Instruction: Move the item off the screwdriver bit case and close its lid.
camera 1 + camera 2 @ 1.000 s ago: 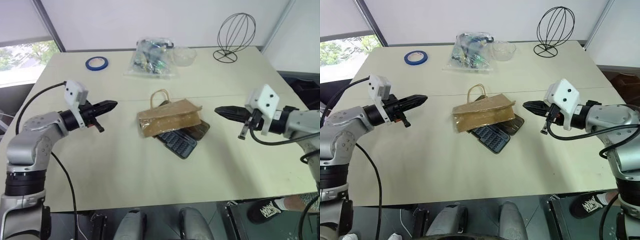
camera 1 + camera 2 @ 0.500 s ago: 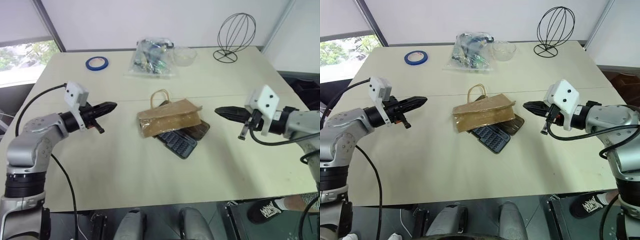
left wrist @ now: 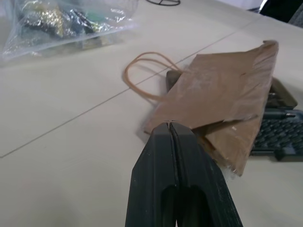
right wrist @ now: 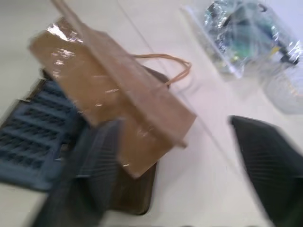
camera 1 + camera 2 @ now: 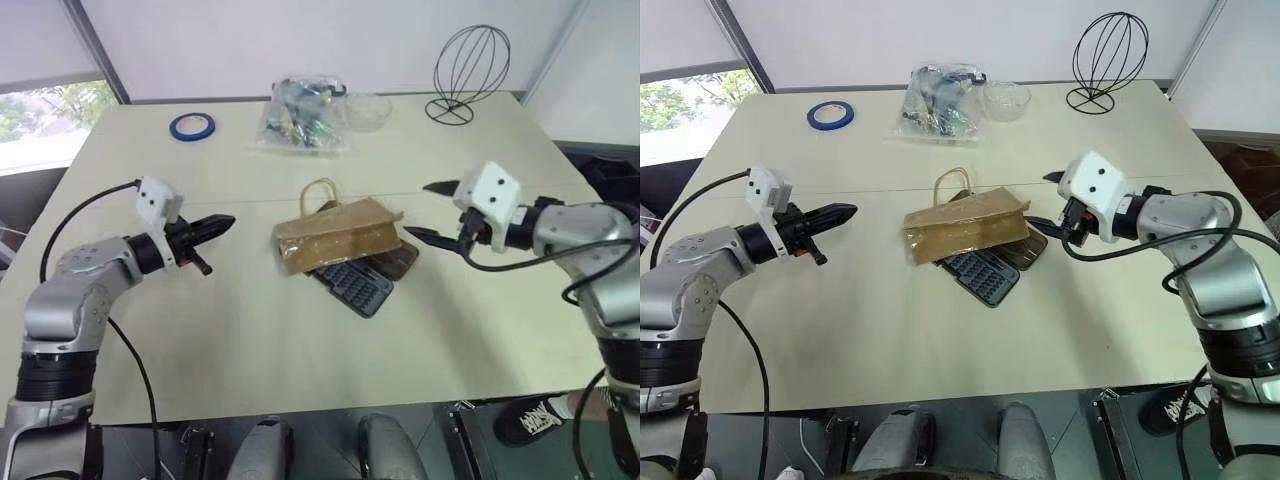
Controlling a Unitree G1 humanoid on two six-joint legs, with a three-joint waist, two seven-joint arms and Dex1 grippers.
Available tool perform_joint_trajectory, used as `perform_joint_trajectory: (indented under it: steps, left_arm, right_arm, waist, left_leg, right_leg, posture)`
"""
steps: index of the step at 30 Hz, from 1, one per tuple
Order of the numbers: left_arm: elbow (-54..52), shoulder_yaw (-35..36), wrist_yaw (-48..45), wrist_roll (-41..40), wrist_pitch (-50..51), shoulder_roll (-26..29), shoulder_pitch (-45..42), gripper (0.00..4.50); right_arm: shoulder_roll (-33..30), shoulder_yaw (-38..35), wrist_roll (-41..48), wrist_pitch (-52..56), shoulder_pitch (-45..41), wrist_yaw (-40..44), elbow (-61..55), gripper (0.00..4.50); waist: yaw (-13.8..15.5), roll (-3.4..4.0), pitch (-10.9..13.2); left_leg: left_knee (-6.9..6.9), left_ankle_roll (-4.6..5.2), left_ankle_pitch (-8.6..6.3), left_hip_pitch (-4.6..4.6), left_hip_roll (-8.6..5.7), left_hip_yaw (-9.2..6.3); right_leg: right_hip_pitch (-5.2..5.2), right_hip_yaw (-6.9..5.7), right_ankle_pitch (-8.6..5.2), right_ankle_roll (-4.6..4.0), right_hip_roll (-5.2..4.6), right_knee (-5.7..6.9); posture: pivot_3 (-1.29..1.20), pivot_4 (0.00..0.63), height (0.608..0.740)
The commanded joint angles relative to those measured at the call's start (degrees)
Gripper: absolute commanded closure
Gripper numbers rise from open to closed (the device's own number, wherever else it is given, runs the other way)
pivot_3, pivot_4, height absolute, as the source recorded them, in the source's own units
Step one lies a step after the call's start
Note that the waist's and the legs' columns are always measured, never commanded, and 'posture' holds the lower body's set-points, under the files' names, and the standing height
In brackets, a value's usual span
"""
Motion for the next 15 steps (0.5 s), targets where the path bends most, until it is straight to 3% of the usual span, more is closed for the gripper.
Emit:
perform_joint_trajectory:
  steps: [1, 15]
  left_arm:
    - [-0.5, 0.7, 0.3, 0.6, -1.8, -0.3, -0.3, 4.50]
    - [-2.0, 0.8, 1.7, 2.0, -3.3, -1.3, 1.8, 4.50]
  right_arm:
    - [0.0, 3.0, -4.3, -3.5, -2.5, 1.0, 1.7, 0.02]
    - [8.1, 11.0, -13.7, -14.6, -12.0, 3.4, 17.8, 0.02]
  waist:
    - [0.0, 0.00, 0.0]
    - [-0.3, 0.00, 0.0]
  left_leg:
    - [0.02, -0.02, 0.01, -0.04, 0.00, 0.01]
    - [0.05, -0.07, 0.04, -0.22, -0.01, 0.02]
  right_leg:
    - [-0.04, 0.00, 0.00, 0.00, 0.00, 0.00]
    - [-0.26, 0.00, 0.01, 0.01, -0.01, 0.08]
  posture:
    - [0.00, 0.150, 0.740]
    - [0.00, 0.150, 0.740]
